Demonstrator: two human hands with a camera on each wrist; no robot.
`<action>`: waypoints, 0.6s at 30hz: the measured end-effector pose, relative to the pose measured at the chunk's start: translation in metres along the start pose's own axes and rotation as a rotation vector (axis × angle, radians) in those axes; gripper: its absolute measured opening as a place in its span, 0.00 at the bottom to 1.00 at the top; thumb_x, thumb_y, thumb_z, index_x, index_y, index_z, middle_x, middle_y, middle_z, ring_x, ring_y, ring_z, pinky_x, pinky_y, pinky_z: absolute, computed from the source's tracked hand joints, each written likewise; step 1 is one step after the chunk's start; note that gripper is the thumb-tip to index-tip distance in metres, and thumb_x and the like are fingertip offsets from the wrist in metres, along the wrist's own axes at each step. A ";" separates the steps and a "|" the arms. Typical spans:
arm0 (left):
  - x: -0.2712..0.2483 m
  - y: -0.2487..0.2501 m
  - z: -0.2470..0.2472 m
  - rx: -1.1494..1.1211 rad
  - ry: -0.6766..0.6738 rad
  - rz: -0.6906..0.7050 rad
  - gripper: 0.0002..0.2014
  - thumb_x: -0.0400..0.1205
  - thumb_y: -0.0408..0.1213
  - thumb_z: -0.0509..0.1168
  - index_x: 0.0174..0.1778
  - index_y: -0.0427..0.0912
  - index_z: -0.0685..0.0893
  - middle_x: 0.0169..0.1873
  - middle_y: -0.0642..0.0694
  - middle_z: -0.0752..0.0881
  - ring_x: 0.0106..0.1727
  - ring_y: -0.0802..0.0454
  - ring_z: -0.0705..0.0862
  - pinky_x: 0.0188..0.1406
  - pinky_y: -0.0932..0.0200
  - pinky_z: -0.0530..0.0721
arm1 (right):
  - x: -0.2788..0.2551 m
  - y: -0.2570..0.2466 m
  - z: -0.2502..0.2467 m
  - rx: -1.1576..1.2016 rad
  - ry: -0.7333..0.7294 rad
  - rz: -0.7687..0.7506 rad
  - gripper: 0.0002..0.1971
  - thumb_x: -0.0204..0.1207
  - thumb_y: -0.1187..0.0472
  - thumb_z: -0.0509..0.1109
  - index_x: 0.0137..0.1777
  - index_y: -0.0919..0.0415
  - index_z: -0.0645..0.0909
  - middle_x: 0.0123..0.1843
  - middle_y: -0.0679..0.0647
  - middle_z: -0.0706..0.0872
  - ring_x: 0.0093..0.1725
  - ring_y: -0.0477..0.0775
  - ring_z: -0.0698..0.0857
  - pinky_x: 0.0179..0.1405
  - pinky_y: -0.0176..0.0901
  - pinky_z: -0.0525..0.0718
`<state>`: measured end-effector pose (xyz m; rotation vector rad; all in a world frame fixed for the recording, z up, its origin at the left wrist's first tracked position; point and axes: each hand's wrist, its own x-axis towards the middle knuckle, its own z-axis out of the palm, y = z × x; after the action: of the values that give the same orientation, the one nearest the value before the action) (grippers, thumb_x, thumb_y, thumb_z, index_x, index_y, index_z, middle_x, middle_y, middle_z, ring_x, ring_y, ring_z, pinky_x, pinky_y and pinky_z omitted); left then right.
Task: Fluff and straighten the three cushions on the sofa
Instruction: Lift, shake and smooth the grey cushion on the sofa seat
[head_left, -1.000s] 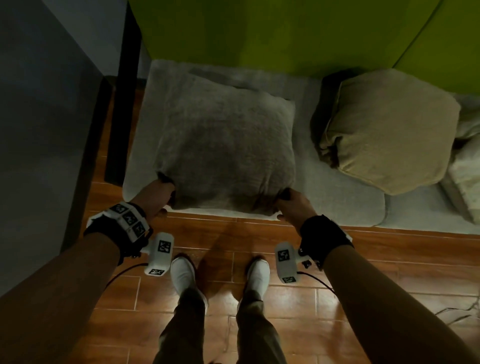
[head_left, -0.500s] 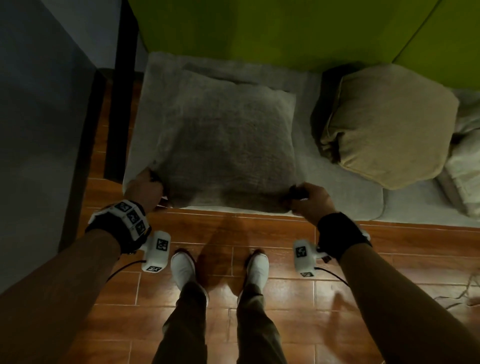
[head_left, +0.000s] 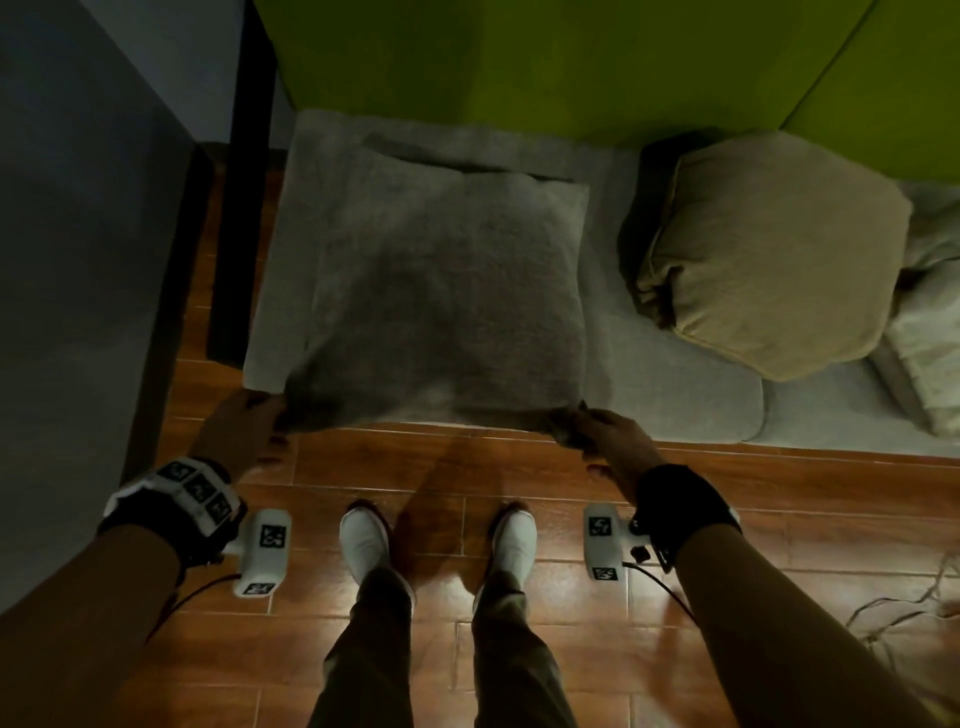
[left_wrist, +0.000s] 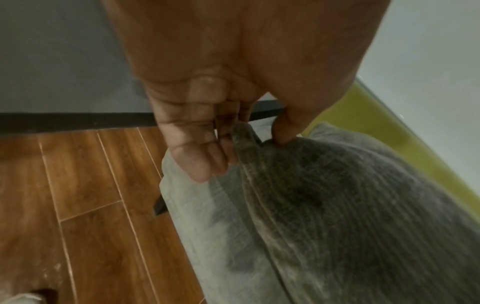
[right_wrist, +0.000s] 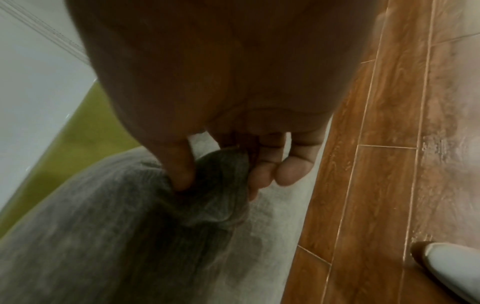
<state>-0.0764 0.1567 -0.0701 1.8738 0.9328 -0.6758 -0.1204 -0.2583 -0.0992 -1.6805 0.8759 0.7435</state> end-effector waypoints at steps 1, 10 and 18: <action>0.004 0.002 -0.001 0.028 0.007 0.017 0.15 0.87 0.43 0.63 0.63 0.37 0.78 0.51 0.34 0.85 0.45 0.39 0.86 0.43 0.43 0.87 | 0.001 -0.001 -0.002 -0.069 0.033 -0.018 0.09 0.84 0.47 0.70 0.57 0.49 0.84 0.52 0.54 0.90 0.50 0.56 0.86 0.45 0.49 0.82; 0.011 -0.004 -0.001 0.301 0.067 0.101 0.13 0.86 0.39 0.62 0.56 0.31 0.80 0.42 0.32 0.84 0.36 0.41 0.82 0.30 0.61 0.87 | 0.000 0.009 0.006 -0.217 0.249 -0.073 0.11 0.84 0.61 0.68 0.64 0.59 0.85 0.55 0.58 0.87 0.56 0.60 0.86 0.48 0.41 0.80; 0.019 0.047 0.015 0.355 0.021 0.309 0.29 0.86 0.59 0.58 0.79 0.47 0.73 0.76 0.36 0.76 0.74 0.34 0.76 0.73 0.42 0.71 | 0.007 -0.054 0.012 -0.241 0.175 -0.147 0.21 0.84 0.50 0.71 0.73 0.55 0.80 0.60 0.57 0.86 0.66 0.62 0.85 0.62 0.50 0.83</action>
<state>-0.0285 0.1354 -0.0685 2.2805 0.5394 -0.6627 -0.0721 -0.2384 -0.0803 -2.0254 0.7956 0.6268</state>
